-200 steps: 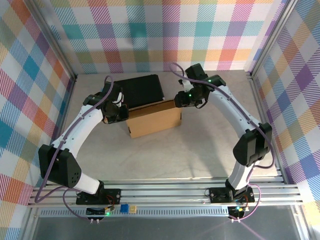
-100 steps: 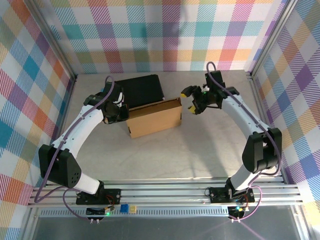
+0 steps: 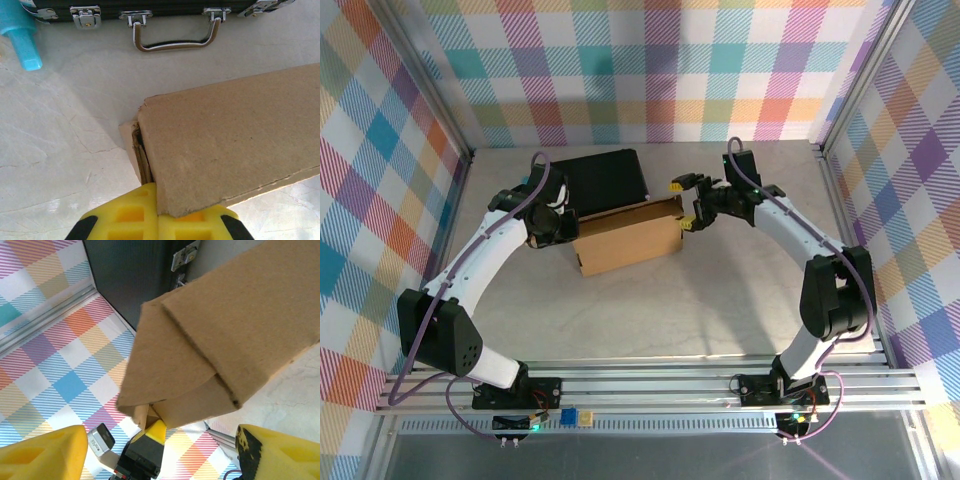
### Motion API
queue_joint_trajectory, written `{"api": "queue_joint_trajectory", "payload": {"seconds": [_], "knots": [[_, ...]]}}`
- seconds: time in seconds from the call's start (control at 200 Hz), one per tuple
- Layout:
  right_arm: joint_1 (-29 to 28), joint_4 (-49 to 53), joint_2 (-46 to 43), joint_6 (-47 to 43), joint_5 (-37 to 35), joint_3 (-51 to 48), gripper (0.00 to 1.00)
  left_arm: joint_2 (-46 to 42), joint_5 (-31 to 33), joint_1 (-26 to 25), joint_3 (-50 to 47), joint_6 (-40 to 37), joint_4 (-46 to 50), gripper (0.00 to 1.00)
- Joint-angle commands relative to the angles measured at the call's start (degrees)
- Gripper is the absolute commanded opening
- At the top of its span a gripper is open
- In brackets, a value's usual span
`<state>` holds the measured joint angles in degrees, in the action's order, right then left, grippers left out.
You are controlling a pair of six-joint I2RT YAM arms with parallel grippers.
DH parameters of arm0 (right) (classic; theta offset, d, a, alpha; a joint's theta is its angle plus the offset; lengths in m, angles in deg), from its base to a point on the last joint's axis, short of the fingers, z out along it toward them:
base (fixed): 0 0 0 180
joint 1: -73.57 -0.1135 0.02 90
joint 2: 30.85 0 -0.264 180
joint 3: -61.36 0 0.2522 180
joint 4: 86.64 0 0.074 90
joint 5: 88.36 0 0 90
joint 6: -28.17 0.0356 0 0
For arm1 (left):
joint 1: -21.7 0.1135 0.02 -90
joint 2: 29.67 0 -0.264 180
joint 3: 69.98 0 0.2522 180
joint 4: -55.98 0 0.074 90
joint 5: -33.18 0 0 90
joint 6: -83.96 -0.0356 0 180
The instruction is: Fold the paper box
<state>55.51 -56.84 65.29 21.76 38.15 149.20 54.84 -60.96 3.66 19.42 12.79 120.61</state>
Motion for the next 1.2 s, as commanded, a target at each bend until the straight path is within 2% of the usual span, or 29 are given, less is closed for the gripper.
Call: {"api": "queue_joint_trajectory", "payload": {"seconds": [0.0, 0.21, 0.4, 0.635, 0.875, 0.975, 1.11, 1.19], "knots": [[0.0, -1.5, 1.8, -0.1, 1.8, -1.6, 0.74, 1.1, 0.3, -1.0, -2.0, 0.3, 5.0, 0.00], [0.1, -1.4, 2.4, -1.3, 1.3, -3.2, 0.67, -0.2, 0.3, -1.0, -3.0, 0.3, 4.3, 0.00], [0.2, -1.6, 1.8, -1.7, 0.8, -5.3, 0.57, -1.1, 0.0, -1.1, -3.8, 0.2, 3.8, 0.00], [0.4, -1.8, 1.8, -1.8, 0.4, -6.7, 0.53, -2.4, -0.4, -1.3, -4.1, -0.6, 3.4, 0.00], [0.5, -1.5, 2.2, -2.0, 0.2, -6.8, 0.51, -4.6, -2.8, -1.4, -3.9, 1.1, 4.0, 0.27], [0.5, -1.3, 2.3, -2.1, 0.1, -6.8, 0.51, -6.3, -4.6, -1.3, -3.9, 2.7, 4.9, 0.35], [0.5, -1.0, 2.7, -2.1, 0.2, -6.6, 0.50, -9.5, -9.0, -1.3, -4.9, 6.9, 4.2, 0.49], [0.5, -1.0, 3.0, -2.2, 0.1, -6.4, 0.50, -11.5, -13.0, -1.0, -6.0, 11.0, 1.8, 0.52]]}}
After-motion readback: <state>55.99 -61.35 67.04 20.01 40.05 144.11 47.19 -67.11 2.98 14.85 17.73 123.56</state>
